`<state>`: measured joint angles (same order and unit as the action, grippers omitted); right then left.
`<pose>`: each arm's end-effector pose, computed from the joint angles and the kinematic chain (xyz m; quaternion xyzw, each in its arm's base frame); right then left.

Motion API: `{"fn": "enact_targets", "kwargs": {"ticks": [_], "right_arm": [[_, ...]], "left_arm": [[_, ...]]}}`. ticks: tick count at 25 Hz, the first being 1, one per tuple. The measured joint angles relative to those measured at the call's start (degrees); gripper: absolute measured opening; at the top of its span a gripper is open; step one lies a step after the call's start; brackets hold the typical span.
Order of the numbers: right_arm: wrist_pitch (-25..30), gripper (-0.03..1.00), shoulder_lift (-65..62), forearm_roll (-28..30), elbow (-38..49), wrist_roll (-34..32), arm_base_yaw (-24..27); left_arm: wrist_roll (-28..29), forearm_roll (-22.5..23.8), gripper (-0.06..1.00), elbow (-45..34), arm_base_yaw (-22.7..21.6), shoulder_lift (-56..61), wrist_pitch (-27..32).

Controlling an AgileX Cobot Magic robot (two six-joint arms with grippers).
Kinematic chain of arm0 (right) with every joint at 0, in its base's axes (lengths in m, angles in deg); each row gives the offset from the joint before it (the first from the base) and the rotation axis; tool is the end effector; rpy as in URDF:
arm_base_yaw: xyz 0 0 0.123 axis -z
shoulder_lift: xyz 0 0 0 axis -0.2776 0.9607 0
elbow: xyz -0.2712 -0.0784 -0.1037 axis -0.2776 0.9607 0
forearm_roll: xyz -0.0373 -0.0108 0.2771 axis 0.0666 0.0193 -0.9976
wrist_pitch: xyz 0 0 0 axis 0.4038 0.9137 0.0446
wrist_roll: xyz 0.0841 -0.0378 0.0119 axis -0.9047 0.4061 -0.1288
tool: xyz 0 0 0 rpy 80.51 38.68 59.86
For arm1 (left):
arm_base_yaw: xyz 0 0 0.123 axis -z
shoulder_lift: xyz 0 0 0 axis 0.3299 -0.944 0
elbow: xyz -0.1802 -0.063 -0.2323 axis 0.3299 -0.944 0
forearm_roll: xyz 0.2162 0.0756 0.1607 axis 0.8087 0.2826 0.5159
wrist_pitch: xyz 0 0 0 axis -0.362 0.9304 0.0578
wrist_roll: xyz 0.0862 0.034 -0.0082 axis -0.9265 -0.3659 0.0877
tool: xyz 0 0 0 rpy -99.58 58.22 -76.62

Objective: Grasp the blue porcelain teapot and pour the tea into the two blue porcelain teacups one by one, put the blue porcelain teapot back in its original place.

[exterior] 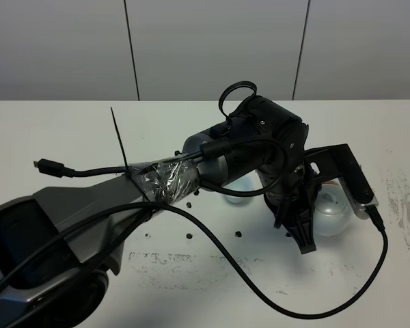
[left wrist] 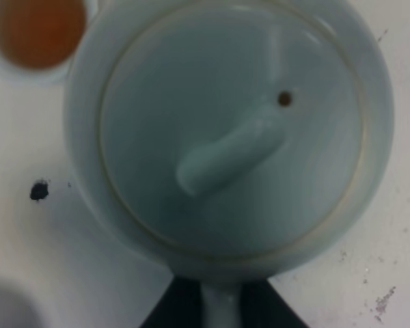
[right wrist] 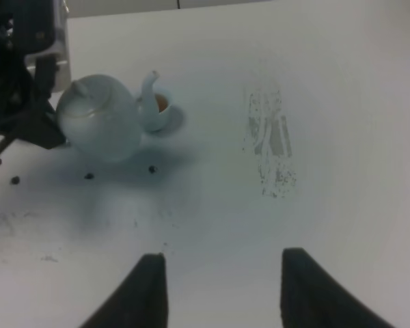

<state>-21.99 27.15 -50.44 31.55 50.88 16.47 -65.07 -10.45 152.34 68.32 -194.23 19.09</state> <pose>-0.0009 0.0150 0.2936 -0.0232 0.8550 0.0776 0.5122 0.3588 -0.4270 0.1834 0.6066 0.7658 -0.0859 0.1955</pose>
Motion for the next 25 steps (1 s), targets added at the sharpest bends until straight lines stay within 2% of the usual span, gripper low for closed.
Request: {"fn": "enact_targets", "kwargs": {"ticks": [11, 15, 21, 25], "right_arm": [[0.0, 0.37, 0.0, 0.0, 0.0, 0.0, 0.0], [0.0, 0.37, 0.0, 0.0, 0.0, 0.0, 0.0], [0.0, 0.37, 0.0, 0.0, 0.0, 0.0, 0.0], [0.0, 0.37, 0.0, 0.0, 0.0, 0.0, 0.0]], "left_arm": [[0.98, 0.26, 0.08, 0.0, 0.05, -3.33, -1.23], [0.98, 0.76, 0.08, 0.94, 0.05, -2.46, 0.25], [0.98, 6.05, 0.08, 1.12, -1.72, 3.9, 3.44], [-0.78, 11.08, 0.08, 1.12, -5.81, 6.57, 6.54]]}}
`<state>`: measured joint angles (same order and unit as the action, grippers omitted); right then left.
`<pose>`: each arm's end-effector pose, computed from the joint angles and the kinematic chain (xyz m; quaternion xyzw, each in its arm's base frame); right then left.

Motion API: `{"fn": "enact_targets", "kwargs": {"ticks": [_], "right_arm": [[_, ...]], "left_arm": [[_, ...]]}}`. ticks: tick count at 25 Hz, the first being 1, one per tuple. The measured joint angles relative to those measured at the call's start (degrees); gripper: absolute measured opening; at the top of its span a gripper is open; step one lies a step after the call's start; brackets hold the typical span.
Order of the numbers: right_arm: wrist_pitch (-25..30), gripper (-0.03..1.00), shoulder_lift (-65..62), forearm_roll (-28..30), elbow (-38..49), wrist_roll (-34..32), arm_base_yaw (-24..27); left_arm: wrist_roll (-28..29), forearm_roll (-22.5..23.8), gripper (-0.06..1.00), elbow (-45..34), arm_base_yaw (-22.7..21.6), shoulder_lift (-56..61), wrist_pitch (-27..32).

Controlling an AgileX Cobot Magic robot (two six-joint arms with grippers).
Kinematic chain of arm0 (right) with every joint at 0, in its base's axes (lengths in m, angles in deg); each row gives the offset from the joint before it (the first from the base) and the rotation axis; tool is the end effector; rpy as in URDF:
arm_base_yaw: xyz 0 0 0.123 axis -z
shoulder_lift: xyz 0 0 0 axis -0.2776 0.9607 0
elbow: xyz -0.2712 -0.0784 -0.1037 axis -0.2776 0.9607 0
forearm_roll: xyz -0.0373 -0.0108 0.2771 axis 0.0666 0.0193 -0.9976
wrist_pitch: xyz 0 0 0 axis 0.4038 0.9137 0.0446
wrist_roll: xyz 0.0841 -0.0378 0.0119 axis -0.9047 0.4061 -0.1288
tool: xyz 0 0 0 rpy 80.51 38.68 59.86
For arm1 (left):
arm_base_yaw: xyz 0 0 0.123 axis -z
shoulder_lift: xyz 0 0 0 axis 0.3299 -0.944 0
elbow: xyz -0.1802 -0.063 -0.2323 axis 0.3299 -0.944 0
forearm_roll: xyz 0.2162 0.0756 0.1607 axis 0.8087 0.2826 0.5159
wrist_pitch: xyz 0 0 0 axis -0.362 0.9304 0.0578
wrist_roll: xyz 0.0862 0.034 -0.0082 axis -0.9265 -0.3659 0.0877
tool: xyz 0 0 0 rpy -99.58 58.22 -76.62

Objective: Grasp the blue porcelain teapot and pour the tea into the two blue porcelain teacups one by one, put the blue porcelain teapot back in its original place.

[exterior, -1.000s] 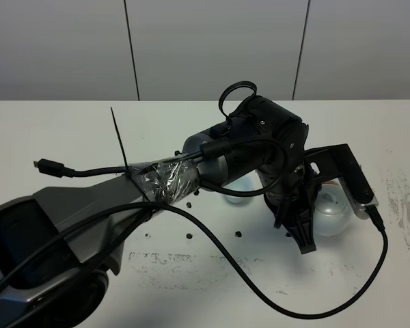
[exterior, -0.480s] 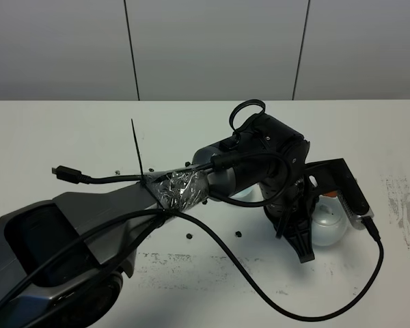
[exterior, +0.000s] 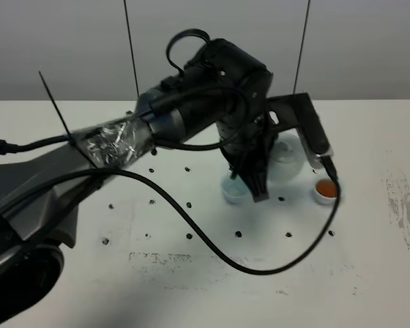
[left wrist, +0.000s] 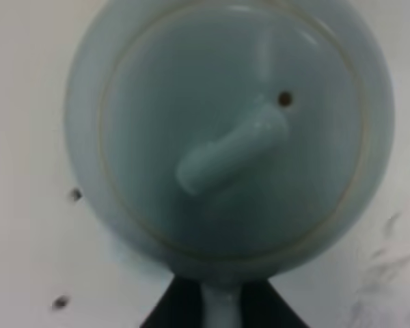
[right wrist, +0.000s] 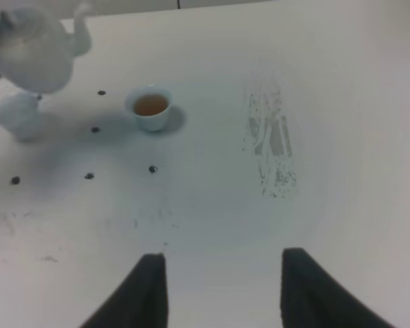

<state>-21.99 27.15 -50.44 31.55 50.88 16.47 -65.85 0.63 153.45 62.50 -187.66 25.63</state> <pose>-0.0009 0.0150 0.2936 -0.0232 0.8550 0.0776 0.5122 0.3973 -0.3648 0.2479 0.5978 0.7708 0.0146 0.2195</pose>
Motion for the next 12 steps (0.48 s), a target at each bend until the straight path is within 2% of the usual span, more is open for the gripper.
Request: {"fn": "enact_targets", "kwargs": {"ticks": [6, 12], "right_arm": [[0.0, 0.37, 0.0, 0.0, 0.0, 0.0, 0.0], [0.0, 0.37, 0.0, 0.0, 0.0, 0.0, 0.0]], "left_arm": [[-11.08, 1.99, 0.08, 0.0, -8.27, 0.15, 2.62], [-24.94, 2.05, 0.08, 0.0, -13.05, 0.15, 2.62]]}}
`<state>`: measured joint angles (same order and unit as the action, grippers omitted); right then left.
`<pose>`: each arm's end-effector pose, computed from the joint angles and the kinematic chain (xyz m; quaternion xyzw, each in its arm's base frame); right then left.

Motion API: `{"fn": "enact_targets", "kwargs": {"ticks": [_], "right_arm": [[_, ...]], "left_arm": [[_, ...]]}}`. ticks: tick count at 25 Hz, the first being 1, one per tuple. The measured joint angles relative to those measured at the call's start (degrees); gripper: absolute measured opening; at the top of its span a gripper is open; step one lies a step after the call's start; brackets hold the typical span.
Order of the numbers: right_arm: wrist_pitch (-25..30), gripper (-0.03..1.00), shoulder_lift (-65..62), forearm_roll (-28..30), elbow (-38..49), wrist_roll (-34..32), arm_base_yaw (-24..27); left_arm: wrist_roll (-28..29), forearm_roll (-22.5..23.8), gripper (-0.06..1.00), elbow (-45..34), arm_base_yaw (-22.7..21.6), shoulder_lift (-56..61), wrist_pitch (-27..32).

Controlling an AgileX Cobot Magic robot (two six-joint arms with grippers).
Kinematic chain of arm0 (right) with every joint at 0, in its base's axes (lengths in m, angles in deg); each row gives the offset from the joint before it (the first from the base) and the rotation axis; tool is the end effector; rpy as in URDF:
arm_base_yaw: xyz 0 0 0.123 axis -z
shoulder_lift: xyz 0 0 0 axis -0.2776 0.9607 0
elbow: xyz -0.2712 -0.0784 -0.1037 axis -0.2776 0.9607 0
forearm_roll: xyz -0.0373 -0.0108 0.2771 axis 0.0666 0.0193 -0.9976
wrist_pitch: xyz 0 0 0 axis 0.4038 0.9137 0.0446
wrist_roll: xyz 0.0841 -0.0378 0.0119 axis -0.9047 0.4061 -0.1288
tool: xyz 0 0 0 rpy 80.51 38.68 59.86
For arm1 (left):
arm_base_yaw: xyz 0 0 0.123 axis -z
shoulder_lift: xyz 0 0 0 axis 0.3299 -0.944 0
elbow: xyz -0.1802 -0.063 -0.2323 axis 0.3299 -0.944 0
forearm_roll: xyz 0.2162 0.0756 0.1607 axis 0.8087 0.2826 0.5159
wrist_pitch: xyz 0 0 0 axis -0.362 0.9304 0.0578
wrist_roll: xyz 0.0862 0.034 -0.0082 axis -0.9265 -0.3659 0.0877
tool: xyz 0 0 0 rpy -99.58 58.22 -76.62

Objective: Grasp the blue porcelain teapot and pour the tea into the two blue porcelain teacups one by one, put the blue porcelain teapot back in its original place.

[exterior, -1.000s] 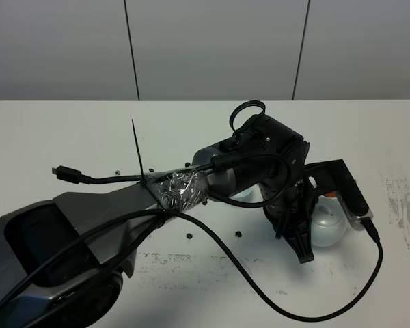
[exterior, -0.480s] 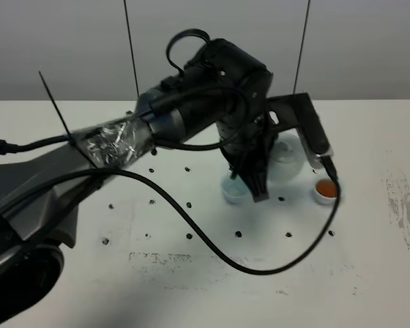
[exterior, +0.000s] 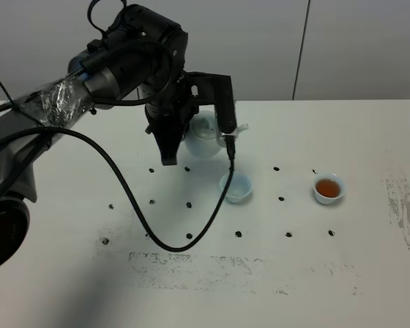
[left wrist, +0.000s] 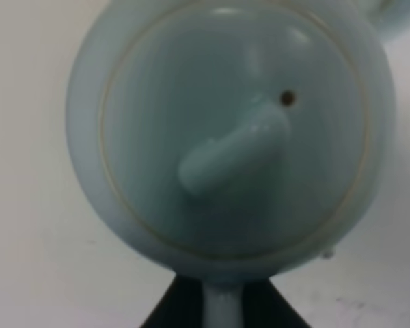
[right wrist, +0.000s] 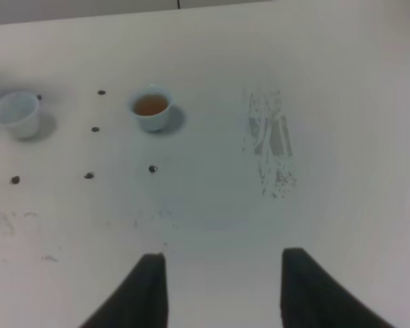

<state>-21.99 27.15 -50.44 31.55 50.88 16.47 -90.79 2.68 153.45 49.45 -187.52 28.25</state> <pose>-0.0009 0.0150 0.2936 -0.0232 0.8550 0.0776 0.5122 0.4673 -0.2608 0.2478 0.6795 0.7050 0.0976 0.1781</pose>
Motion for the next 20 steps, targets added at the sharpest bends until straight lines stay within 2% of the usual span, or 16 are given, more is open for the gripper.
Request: {"fn": "enact_targets", "kwargs": {"ticks": [3, 7, 20], "right_arm": [[0.0, 0.37, 0.0, 0.0, 0.0, 0.0, 0.0], [0.0, 0.37, 0.0, 0.0, 0.0, 0.0, 0.0], [0.0, 0.37, 0.0, 0.0, 0.0, 0.0, 0.0]], "left_arm": [[-7.57, 0.5, 0.08, 0.0, -0.6, 0.05, 0.15], [-13.53, 0.7, 0.08, 0.0, -0.54, 0.05, 0.23], [-14.41, 11.85, 0.08, 0.0, 2.46, -3.21, -0.45]]}}
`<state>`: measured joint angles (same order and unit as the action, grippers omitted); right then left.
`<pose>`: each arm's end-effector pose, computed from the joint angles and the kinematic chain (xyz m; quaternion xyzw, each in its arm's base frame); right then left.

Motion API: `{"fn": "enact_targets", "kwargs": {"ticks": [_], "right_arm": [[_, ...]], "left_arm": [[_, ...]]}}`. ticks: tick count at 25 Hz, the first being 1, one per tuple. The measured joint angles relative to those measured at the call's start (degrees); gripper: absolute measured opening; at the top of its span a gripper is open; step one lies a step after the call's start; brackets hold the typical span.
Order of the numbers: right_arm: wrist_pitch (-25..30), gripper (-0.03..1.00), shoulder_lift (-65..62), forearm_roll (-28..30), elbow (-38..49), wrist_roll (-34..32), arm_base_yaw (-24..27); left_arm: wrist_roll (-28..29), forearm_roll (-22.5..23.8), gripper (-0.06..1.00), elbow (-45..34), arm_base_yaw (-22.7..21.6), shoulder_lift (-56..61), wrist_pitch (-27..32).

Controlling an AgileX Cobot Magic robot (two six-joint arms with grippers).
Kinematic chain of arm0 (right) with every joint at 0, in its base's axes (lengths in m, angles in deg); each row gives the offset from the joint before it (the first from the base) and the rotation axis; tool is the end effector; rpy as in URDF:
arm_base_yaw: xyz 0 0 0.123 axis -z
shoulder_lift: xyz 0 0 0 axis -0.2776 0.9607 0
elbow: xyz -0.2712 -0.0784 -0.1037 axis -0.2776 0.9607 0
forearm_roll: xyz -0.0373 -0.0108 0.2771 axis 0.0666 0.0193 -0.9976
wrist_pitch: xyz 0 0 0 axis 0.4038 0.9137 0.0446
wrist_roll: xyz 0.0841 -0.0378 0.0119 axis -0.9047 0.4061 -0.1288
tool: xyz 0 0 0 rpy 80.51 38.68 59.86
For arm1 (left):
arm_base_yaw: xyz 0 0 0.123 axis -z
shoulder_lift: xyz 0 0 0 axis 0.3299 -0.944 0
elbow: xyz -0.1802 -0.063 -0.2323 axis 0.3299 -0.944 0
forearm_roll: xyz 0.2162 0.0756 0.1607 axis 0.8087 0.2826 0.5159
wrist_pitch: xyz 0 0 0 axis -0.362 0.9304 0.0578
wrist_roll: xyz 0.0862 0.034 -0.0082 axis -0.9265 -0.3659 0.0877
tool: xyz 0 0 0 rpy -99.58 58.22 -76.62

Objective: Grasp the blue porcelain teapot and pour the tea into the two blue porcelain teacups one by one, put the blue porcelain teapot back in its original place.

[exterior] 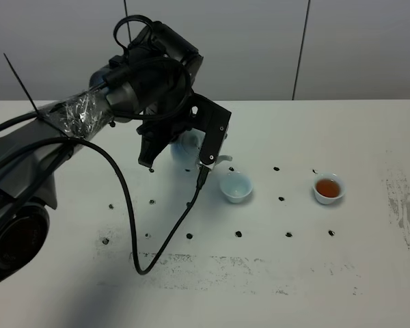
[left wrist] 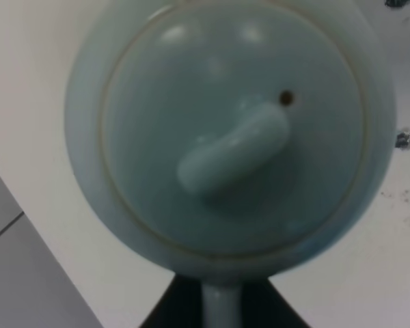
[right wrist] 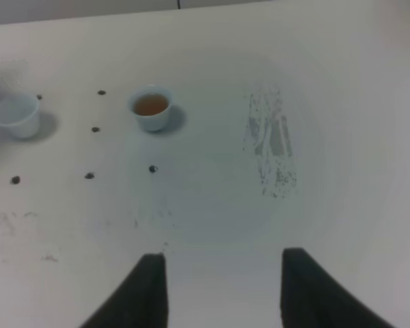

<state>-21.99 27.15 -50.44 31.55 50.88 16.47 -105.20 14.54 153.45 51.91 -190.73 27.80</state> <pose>-0.0009 0.0150 0.2936 -0.0232 0.8550 0.0776 0.5122 0.4709 -0.2704 0.2215 0.7892 0.5699 0.2004 0.1109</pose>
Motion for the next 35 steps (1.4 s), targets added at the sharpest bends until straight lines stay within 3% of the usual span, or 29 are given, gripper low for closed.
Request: {"fn": "enact_targets", "kwargs": {"ticks": [20, 35], "right_arm": [[0.0, 0.37, 0.0, 0.0, 0.0, 0.0, 0.0], [0.0, 0.37, 0.0, -0.01, 0.0, 0.0, 0.0]], "left_arm": [[-0.06, 15.54, 0.08, 0.0, 6.28, -2.92, -0.36], [-0.06, 21.12, 0.08, 0.0, 8.46, -4.88, -3.19]]}}
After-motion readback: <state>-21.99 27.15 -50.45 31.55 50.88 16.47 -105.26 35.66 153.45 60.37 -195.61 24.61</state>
